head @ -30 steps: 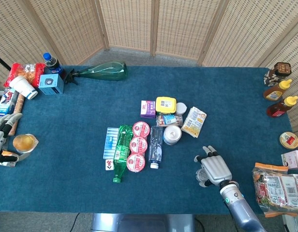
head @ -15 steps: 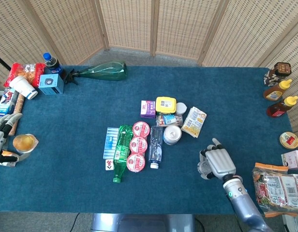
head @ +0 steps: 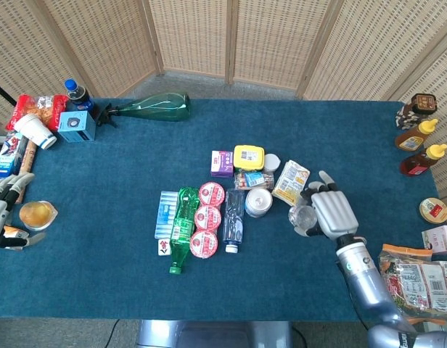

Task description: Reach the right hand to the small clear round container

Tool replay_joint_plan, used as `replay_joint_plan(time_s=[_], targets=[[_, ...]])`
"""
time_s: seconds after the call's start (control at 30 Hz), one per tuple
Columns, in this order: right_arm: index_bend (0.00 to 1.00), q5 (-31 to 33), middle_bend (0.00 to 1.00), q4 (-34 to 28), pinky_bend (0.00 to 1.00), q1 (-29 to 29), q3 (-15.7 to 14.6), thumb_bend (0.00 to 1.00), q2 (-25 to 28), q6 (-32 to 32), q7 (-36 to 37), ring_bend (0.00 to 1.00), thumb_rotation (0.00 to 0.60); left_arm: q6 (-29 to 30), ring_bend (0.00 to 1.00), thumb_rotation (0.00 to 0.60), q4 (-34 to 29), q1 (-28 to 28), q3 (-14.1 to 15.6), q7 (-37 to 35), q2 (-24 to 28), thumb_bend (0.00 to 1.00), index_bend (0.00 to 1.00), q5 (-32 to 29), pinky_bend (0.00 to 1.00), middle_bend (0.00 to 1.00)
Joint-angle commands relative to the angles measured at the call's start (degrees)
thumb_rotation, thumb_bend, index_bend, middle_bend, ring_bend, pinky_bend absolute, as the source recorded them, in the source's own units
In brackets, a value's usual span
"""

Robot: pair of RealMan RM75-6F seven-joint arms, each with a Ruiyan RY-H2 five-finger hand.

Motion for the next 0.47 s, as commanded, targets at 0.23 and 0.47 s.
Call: replay_joint_plan(time_s=[0.23,0.47], targets=[[0.46,-1.1,0.72,-0.8,0.00,0.9,2.6,0.00,1.4,1.4,1.9,0.23,0.600,0.3,0.00,0.600,0.4,0.4,0.2,-0.6,-0.3,0.00,0.00,0.3,0.00,0.00],[0.46,-1.1,0.72,-0.8,0.00,1.0,2.2,0.00,1.4,1.0,2.1,0.23,0.600,0.1,0.00,0.600,0.5,0.3,0.3,-0.5,-0.4,0.00,0.00,0.4,0.00,0.00]])
